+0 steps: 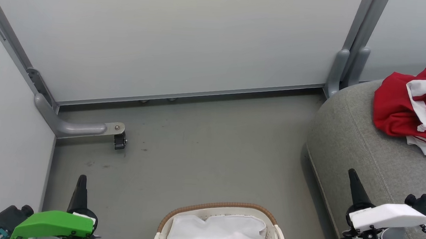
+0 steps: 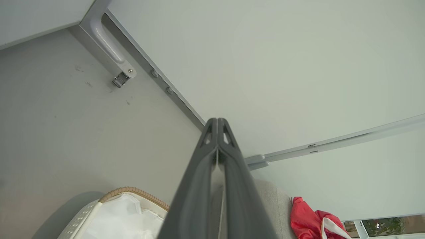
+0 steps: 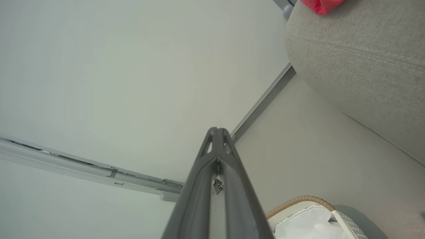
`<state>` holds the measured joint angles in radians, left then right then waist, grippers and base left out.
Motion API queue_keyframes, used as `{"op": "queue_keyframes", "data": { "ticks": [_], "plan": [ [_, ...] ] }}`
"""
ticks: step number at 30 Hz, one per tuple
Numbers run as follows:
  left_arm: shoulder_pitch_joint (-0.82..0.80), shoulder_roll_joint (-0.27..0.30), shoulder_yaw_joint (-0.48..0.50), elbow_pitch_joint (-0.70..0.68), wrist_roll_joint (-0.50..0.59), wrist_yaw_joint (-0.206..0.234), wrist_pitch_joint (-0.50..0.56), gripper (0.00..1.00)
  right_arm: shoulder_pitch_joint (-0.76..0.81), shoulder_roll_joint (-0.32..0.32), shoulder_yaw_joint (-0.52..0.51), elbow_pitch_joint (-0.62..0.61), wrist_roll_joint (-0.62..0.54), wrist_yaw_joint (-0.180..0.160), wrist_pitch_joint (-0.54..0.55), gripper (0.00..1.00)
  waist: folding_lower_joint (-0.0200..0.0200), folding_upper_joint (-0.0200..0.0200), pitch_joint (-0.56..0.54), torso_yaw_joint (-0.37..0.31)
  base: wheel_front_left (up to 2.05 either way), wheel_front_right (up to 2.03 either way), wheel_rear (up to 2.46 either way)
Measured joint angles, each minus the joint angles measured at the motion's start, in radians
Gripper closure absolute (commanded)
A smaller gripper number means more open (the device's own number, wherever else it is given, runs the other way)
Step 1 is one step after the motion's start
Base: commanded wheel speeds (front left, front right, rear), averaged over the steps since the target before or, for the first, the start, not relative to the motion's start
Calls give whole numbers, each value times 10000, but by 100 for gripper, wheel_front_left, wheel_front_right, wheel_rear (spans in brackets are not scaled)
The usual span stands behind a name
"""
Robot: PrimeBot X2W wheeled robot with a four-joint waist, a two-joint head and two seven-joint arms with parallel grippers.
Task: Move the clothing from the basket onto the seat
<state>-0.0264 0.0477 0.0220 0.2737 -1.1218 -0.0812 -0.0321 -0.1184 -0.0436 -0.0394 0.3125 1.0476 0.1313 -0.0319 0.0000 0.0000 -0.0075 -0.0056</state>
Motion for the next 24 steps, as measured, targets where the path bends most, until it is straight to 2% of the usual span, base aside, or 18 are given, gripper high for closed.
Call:
{"op": "queue_keyframes", "data": {
  "ticks": [24],
  "plan": [
    [-305, 0, 391, -104, -2038, -217, 623, 100, 12, -15, -313, -270, 2351, -2, 598, 100, 0, 0, 38, 20, 0, 0, 0]
  ]
}}
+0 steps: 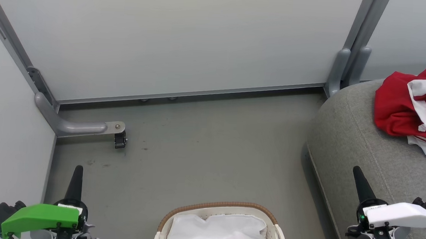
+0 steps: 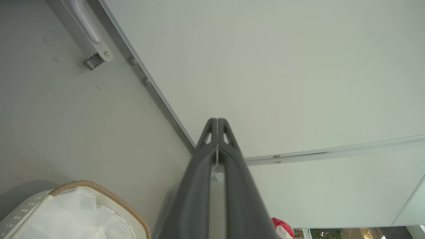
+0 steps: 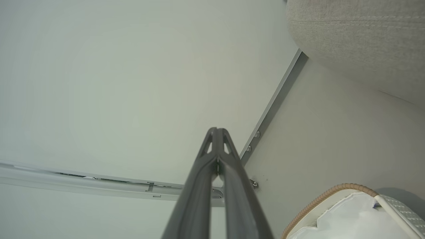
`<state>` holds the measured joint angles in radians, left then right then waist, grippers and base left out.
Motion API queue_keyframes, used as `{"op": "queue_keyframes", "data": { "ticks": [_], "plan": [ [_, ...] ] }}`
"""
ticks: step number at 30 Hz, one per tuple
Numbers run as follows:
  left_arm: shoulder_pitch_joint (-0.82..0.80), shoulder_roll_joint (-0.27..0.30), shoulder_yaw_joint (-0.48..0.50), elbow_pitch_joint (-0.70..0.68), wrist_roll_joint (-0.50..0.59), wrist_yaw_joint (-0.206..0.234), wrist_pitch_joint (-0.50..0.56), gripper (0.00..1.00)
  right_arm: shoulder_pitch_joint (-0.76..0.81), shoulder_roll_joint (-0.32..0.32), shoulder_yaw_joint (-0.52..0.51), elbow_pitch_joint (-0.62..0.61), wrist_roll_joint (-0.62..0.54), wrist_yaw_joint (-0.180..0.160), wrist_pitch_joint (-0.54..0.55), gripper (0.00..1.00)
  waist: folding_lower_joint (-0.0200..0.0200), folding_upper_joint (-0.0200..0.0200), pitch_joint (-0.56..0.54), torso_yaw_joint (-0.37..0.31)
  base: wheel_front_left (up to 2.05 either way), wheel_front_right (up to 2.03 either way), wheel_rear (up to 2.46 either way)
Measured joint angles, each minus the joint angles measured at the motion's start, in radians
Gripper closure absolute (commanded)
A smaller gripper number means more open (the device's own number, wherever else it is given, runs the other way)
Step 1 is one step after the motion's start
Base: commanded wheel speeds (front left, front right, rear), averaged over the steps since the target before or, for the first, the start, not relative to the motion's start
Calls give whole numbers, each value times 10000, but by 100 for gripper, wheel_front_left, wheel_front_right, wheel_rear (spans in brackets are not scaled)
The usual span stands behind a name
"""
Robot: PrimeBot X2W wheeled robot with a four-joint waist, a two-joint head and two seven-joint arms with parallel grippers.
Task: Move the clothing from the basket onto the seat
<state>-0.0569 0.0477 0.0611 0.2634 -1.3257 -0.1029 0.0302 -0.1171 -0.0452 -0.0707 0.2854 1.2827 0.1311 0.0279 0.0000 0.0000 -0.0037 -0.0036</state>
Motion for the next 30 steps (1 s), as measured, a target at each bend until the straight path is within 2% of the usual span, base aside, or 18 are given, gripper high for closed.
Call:
{"op": "queue_keyframes", "data": {
  "ticks": [30],
  "plan": [
    [-295, 2, 372, -109, -2034, -199, 617, 100, 27, -13, -309, -284, 2353, -4, 616, 100, 0, 0, 47, 25, 0, 0, 0]
  ]
}}
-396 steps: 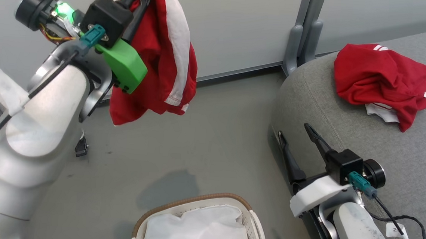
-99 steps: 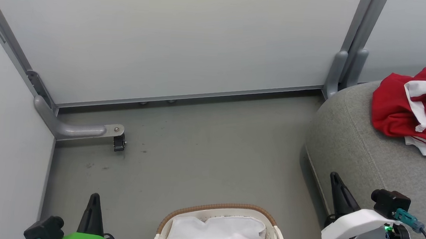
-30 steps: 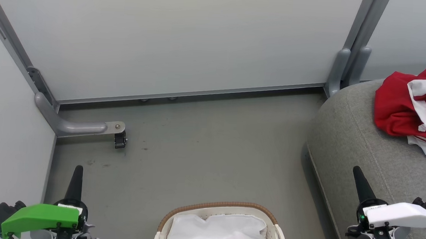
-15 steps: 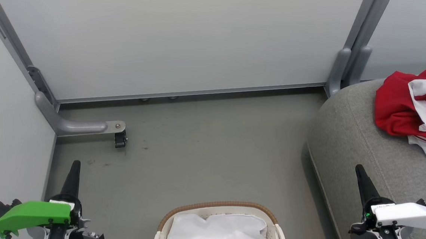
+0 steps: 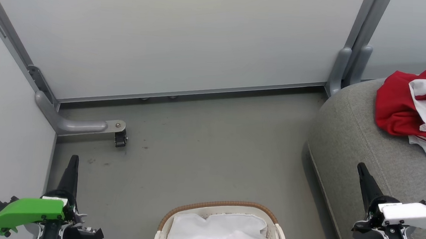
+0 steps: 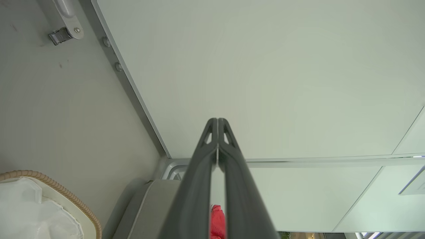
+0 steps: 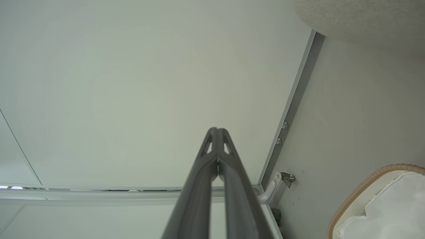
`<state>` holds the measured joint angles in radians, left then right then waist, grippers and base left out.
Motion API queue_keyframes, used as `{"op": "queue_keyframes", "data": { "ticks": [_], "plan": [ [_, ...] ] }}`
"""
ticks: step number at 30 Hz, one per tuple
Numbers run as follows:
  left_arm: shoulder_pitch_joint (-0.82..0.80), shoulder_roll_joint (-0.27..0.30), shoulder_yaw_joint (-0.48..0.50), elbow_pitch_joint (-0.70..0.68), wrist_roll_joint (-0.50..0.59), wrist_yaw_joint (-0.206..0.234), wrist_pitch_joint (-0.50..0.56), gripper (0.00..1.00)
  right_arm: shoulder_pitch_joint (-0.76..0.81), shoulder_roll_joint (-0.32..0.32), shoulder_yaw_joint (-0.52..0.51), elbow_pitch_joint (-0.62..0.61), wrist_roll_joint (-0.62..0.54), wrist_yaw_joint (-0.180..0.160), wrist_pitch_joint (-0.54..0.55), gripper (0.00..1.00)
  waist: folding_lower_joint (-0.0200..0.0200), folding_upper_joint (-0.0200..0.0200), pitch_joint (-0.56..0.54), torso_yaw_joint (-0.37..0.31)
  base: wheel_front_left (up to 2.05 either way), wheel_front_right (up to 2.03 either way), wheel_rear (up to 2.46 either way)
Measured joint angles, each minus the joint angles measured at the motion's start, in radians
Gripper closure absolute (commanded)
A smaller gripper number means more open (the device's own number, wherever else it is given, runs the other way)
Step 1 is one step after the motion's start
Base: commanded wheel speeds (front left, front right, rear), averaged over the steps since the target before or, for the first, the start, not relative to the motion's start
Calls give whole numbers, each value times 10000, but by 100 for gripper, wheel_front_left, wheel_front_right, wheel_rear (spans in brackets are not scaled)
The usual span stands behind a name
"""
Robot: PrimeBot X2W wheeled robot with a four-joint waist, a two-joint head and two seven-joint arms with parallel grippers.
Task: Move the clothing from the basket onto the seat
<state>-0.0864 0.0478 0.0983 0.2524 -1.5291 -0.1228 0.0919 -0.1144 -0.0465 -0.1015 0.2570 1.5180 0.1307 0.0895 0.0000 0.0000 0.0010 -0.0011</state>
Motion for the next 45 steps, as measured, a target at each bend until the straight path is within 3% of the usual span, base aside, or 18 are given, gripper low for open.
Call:
{"op": "queue_keyframes", "data": {
  "ticks": [14, 45],
  "plan": [
    [-157, 0, 157, -54, -815, -50, 219, 100, 6, -6, -123, -107, 934, 0, 247, 100, 0, 0, 22, 11, 0, 0, 0],
    [-172, 0, 161, -63, -819, -59, 222, 100, 8, -6, -127, -113, 934, 0, 249, 100, 0, 0, 22, 11, 0, 0, 0]
  ]
}}
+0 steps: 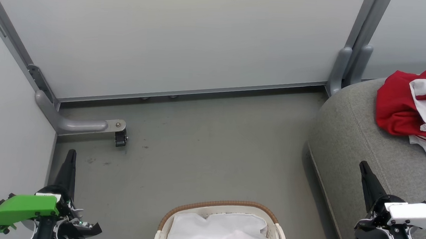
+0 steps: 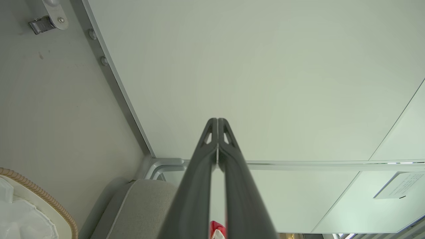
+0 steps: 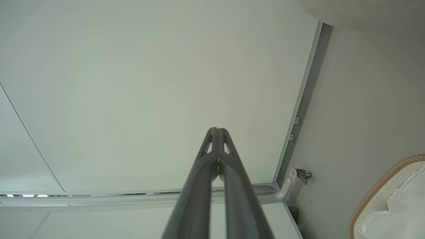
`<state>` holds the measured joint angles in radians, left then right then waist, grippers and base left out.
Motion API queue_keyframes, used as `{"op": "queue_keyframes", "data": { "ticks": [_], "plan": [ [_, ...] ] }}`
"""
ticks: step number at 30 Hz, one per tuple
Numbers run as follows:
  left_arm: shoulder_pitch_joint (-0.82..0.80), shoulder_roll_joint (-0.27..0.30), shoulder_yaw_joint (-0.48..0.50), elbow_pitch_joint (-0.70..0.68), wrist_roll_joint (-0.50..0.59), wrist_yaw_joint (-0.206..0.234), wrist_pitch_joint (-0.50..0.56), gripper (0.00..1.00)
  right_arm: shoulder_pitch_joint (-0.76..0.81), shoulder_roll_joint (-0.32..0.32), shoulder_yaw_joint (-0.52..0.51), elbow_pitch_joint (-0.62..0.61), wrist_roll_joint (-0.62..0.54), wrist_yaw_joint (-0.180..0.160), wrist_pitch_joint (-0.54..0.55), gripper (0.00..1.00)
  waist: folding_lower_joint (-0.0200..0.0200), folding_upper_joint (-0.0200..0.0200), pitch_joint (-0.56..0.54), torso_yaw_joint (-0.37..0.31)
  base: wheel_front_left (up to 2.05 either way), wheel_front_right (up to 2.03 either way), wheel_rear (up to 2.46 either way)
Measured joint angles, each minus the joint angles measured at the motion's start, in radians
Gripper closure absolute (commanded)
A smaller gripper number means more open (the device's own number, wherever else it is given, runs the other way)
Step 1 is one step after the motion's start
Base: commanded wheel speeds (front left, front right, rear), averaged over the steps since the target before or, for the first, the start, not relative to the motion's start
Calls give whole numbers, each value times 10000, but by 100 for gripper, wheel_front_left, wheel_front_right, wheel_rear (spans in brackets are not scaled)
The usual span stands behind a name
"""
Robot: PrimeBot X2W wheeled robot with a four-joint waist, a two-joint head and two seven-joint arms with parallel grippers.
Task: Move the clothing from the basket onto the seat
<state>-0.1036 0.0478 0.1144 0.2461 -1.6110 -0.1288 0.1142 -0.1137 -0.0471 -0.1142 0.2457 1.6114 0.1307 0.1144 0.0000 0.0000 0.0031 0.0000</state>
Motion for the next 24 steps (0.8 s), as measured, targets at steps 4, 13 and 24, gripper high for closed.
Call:
{"op": "queue_keyframes", "data": {
  "ticks": [4, 13, 24],
  "plan": [
    [0, 0, 0, 0, 0, 0, 0, 100, 0, 0, 0, 0, 0, 0, -2, 100, 0, 0, 0, 0, 0, 0, 0],
    [0, 0, 0, 0, -2, 0, 0, 100, 0, 0, 0, 0, 0, 0, 0, 100, 0, 0, 0, 0, 0, 0, 0],
    [0, 0, 0, -2, -2, 0, 0, 100, 0, 0, 0, 0, 0, 0, -2, 100, 0, 0, 0, 0, 0, 0, 0]
  ]
}}
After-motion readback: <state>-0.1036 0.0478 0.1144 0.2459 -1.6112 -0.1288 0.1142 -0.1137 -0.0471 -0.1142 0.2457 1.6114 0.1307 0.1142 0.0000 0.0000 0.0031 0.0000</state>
